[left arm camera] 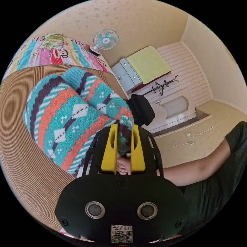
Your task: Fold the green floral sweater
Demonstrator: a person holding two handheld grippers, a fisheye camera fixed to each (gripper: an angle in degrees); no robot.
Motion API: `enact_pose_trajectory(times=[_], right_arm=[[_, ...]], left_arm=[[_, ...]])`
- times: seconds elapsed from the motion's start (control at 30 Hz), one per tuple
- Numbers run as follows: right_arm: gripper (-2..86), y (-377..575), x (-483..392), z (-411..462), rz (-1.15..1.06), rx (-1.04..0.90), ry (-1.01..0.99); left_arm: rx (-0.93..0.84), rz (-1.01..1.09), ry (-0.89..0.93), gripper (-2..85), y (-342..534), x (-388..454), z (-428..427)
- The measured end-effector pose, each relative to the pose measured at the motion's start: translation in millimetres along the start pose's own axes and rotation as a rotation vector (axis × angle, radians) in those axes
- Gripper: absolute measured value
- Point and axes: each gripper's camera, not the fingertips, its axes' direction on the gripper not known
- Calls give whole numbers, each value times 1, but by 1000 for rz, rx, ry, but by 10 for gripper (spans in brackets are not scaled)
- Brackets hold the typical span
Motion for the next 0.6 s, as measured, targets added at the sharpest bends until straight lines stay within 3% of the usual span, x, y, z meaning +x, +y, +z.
enact_pose_trajectory(times=[0.07, 0.2, 0.3, 0.43, 0.53, 0.6], right_arm=[[8, 12, 54, -44, 61, -6, -5], [20, 24, 105, -116, 126, 84, -40], [50, 14, 99, -158, -22, 145, -94], [168, -37, 60, -153, -212, 1, -111], [222, -80, 33, -126, -272, -122, -93], [254, -103, 17, -106, -302, -211, -80]], left_arm=[[-72, -46, -28, 92, -4, -8, 67], [-199, -231, 146, 82, 7, -38, 173], [-27, -303, 170, 80, 30, -39, 155], [33, -223, 107, 88, 51, -17, 112], [86, -197, -69, 101, 63, -7, 68], [169, -323, -230, 109, 80, -37, 29]])
